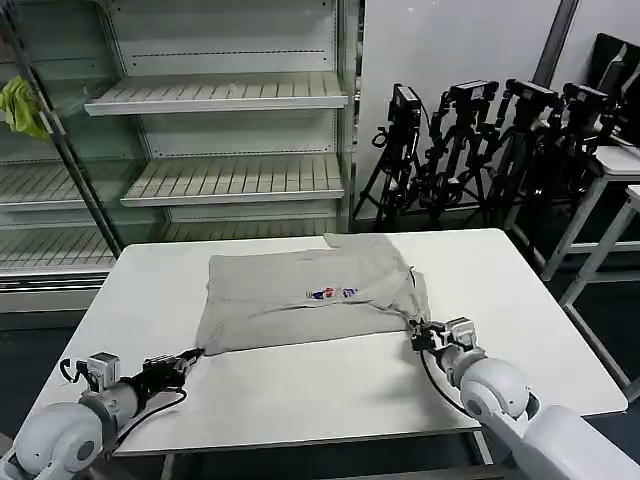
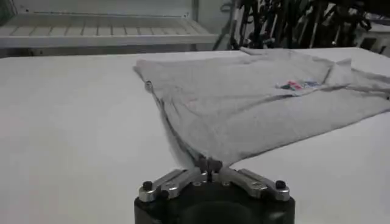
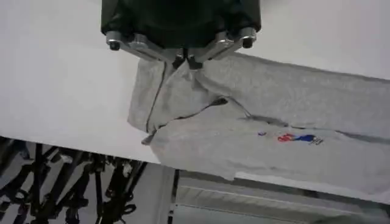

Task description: Fold and organize the clothes.

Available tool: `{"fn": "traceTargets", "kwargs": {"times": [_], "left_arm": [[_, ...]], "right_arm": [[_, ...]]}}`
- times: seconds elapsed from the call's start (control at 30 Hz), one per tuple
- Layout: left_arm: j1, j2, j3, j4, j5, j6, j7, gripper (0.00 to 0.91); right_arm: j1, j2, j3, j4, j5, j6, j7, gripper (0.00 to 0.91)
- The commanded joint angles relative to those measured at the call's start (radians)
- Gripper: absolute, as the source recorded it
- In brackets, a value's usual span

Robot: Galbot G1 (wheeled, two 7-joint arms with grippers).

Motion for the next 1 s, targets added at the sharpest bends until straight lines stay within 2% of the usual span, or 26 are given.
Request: {"fn": "traceTargets", "kwargs": {"times": [0.03,0.4,0.43,0.5,1.0], "left_arm": [[0.011,0.002,-0.004,-0.010,0.004,-0.001,0.000,0.040],[0.085,0.022,-0.031,-0.058,0.006,0.000,0.000,0.050],[0.092,0.024,-0.032,-0.059,0.008,-0.003,0.001,0.212],[0.092,0.021,-0.029,-0.055,0.018,-0.008,-0.002,0.907],[0.029,0.007,-0.023,-0.015,0.023,-0.018,-0.002,0.907]], "right_arm": [[-0.013,-0.002,0.008,0.009,-0.003,0.001,0.001,0.000],[-0.128,-0.055,0.080,0.094,-0.006,0.003,-0.012,0.000],[-0.146,-0.064,0.089,0.103,-0.010,0.005,-0.018,0.000],[-0.161,-0.067,0.097,0.104,-0.020,0.010,-0.026,0.000],[-0.163,-0.037,0.092,0.093,-0.051,0.014,-0.025,0.000]]}}
